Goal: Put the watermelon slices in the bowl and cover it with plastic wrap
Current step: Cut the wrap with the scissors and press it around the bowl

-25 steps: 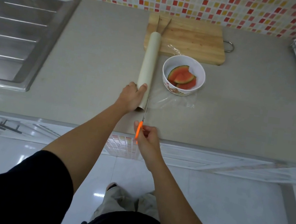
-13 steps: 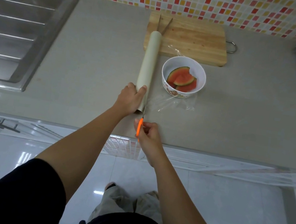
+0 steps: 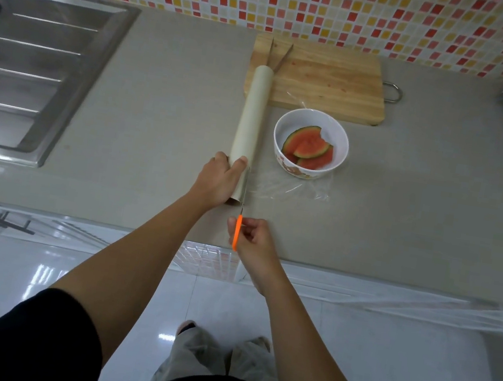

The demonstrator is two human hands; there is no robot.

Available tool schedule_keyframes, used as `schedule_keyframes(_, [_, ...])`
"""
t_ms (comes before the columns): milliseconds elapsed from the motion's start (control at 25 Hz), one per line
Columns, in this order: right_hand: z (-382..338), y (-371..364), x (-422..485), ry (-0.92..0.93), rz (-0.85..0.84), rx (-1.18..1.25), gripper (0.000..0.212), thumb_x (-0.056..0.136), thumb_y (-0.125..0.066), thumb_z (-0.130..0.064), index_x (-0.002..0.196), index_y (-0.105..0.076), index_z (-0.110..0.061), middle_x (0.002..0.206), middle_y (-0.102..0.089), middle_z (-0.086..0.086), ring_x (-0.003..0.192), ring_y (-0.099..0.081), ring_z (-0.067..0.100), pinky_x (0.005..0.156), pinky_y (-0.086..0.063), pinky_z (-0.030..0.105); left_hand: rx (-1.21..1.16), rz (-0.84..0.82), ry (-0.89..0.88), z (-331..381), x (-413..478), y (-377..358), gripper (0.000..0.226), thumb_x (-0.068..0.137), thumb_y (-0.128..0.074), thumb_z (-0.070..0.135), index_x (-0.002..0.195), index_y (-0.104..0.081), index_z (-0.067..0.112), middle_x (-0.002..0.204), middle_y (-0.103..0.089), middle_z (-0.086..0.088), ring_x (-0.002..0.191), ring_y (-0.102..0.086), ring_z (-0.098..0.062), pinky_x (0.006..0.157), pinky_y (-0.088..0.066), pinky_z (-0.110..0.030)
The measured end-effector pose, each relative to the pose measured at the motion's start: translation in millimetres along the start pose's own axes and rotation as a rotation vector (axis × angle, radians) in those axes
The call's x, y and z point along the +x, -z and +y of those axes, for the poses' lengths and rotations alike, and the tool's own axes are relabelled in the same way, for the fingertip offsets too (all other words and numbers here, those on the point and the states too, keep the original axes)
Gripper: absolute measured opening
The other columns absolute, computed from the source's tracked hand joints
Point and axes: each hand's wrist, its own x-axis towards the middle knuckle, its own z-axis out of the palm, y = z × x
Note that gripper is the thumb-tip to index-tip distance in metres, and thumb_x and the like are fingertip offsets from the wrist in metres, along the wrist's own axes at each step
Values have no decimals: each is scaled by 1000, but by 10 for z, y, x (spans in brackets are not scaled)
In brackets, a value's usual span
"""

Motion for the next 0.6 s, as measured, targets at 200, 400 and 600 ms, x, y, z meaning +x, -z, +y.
schedule_keyframes(200, [-89, -5, 4, -17, -14, -7, 45, 61, -59, -71, 62, -49, -27, 70, -42, 1, 66, -44, 10, 74, -41, 26, 8, 16, -4, -14, -8, 0, 45, 93, -39, 47, 99, -48, 4, 103, -55, -13, 91, -48, -27, 74, -33, -33])
schedule_keyframes(400, [-196, 9, 86, -23, -2, -56, 52, 60, -53, -76, 59, -46, -25, 65, -43, 3, 66, -44, 13, 67, -39, 24, -19, 5, 12, -3, -10, -4, 44, 92, -40, 48, 99, -47, 5, 104, -56, -14, 97, -52, -32, 75, -36, -35])
schedule_keyframes(600, [-211, 89, 192, 47, -44, -15, 39, 81, -56, -56, 64, -48, -22, 63, -40, 1, 67, -40, 16, 67, -36, 26, -56, -5, 9, -1, -28, 10, 39, 94, -40, 46, 93, -44, 7, 99, -54, -11, 90, -49, -28, 74, -33, -34])
